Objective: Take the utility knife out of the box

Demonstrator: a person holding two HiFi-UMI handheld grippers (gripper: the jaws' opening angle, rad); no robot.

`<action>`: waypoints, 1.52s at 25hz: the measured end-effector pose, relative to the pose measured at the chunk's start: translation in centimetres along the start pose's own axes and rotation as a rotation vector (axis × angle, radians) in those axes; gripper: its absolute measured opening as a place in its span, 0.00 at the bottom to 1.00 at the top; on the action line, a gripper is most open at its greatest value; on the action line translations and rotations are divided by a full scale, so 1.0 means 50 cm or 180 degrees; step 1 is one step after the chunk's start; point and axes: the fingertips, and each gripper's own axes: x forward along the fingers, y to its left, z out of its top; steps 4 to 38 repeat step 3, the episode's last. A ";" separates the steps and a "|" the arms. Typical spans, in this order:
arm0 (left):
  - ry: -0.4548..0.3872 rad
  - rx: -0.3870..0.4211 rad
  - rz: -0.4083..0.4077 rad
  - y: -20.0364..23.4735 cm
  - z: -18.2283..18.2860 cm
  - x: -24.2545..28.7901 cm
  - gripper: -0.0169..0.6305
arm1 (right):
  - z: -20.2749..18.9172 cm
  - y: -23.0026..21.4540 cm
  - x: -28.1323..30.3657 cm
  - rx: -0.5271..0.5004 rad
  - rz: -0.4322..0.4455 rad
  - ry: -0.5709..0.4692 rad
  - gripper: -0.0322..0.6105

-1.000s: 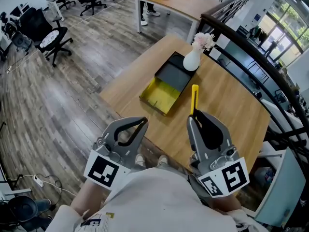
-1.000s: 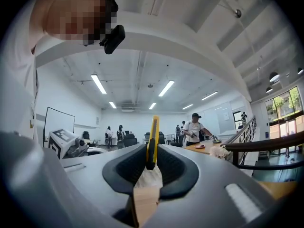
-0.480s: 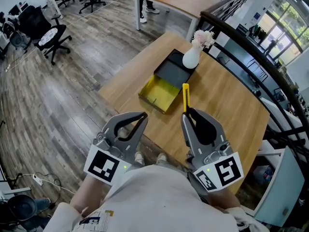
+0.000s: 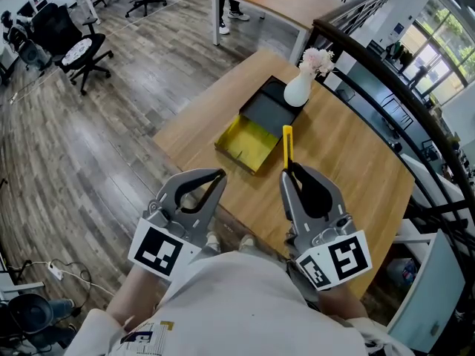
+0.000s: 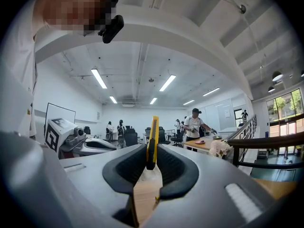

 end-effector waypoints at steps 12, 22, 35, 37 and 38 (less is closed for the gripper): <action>0.0016 -0.0003 -0.0013 0.002 -0.005 0.001 0.03 | -0.003 0.000 0.004 0.0034 -0.0004 0.0006 0.16; 0.0016 -0.0003 -0.0013 0.002 -0.005 0.001 0.03 | -0.003 0.000 0.004 0.0034 -0.0004 0.0006 0.16; 0.0016 -0.0003 -0.0013 0.002 -0.005 0.001 0.03 | -0.003 0.000 0.004 0.0034 -0.0004 0.0006 0.16; 0.0016 -0.0003 -0.0013 0.002 -0.005 0.001 0.03 | -0.003 0.000 0.004 0.0034 -0.0004 0.0006 0.16; 0.0016 -0.0003 -0.0013 0.002 -0.005 0.001 0.03 | -0.003 0.000 0.004 0.0034 -0.0004 0.0006 0.16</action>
